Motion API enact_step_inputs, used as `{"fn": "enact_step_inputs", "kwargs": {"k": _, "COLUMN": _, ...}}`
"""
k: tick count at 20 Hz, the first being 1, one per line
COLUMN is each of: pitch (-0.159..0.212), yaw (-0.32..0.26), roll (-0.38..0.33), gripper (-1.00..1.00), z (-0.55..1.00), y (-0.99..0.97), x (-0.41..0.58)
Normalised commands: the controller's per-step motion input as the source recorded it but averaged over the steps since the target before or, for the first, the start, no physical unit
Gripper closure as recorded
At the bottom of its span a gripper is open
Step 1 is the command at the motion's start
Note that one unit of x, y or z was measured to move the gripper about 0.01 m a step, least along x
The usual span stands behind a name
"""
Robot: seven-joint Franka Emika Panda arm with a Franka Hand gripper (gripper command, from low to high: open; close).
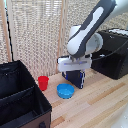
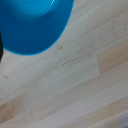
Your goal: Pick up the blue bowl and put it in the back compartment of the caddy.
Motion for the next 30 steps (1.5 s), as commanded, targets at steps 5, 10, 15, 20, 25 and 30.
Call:
{"fn": "enact_step_inputs", "kwargs": {"k": 5, "pitch": 0.009, "yaw": -0.042, "roll": -0.065, "gripper": -1.00, "z": -0.45, "y": 0.01, "x": -0.307}}
{"fn": "enact_step_inputs", "kwargs": {"k": 10, "pitch": 0.012, "yaw": -0.060, "roll": -0.090, "gripper": -1.00, "z": -0.44, "y": 0.09, "x": -0.269}}
{"fn": "enact_step_inputs", "kwargs": {"k": 15, "pitch": 0.000, "yaw": -0.059, "roll": -0.079, "gripper": -1.00, "z": -0.40, "y": 0.08, "x": -0.245}}
{"fn": "enact_step_inputs", "kwargs": {"k": 20, "pitch": 0.000, "yaw": -0.008, "roll": -0.097, "gripper": 1.00, "z": -0.27, "y": 0.18, "x": -0.129}}
{"fn": "enact_step_inputs", "kwargs": {"k": 25, "pitch": 0.000, "yaw": 0.000, "roll": -0.047, "gripper": 1.00, "z": -0.09, "y": 0.07, "x": -0.103}}
{"fn": "enact_step_inputs", "kwargs": {"k": 30, "pitch": -0.035, "yaw": 0.001, "roll": -0.031, "gripper": 1.00, "z": -0.01, "y": 0.05, "x": -0.041}}
